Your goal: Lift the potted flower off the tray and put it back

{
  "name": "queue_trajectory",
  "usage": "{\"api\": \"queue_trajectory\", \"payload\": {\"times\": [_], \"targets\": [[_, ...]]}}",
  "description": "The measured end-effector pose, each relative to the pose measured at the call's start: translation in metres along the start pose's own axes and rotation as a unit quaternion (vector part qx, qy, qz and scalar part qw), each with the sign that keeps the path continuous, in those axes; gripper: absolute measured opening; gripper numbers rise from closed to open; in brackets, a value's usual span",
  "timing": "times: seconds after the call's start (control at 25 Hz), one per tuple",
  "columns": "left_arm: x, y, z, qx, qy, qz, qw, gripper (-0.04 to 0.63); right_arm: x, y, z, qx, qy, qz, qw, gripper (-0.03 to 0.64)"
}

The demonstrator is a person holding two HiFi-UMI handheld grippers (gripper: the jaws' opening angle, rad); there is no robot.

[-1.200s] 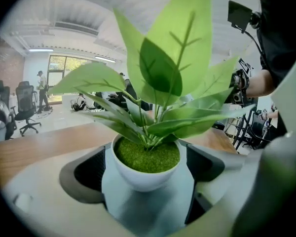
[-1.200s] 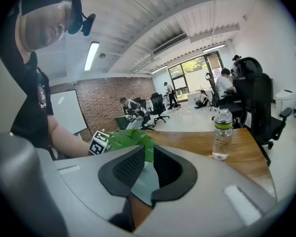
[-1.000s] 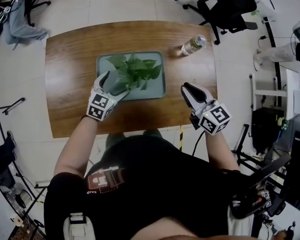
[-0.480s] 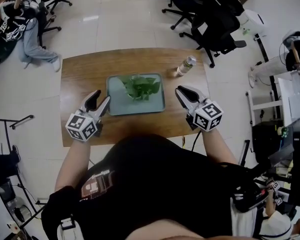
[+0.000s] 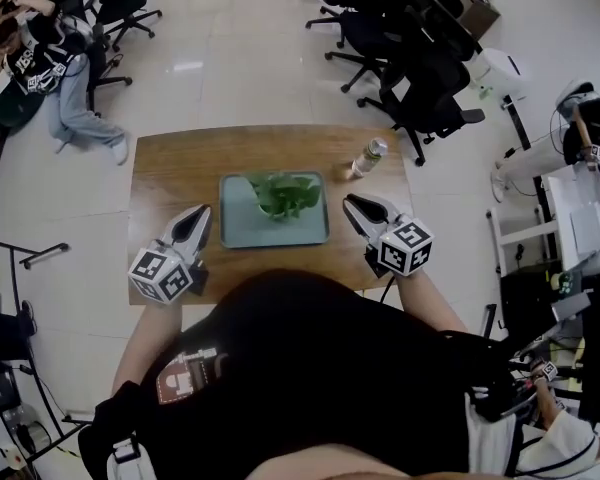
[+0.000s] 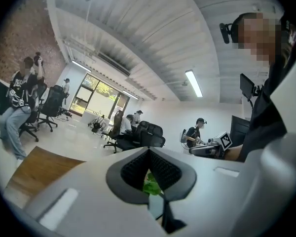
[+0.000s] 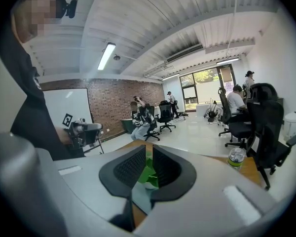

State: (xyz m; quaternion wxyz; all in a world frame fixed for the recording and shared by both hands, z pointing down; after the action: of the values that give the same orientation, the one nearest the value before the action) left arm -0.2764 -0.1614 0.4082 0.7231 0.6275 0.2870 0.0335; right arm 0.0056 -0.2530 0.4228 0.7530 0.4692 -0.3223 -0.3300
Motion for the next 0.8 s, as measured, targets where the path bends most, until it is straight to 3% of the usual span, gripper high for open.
{"api": "queue_trajectory", "payload": {"times": [0.28,0.8], "targets": [[0.010,0.021,0.002,-0.029,0.022,-0.024,0.9991,0.000,-0.003,0.004,0.002,0.000,0.005,0.007,1.000,0.052],[0.013,0.024,0.009,-0.035,0.009,-0.023,0.9991,0.000,0.012,0.006,0.009,0.004,0.008,0.024,1.000,0.014]]}}
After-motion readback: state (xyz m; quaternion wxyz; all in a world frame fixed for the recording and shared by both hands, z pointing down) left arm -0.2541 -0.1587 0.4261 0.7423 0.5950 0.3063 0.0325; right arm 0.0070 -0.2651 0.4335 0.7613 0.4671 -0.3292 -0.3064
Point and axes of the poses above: the fingertips, and each gripper's own axes: z forward along the fingers, x to its right, y out of its underside, the point moved 1 cm from there along -z, backward along the fingers, and after that the axes turned 4 degrees about y, right-handed, at the moved point
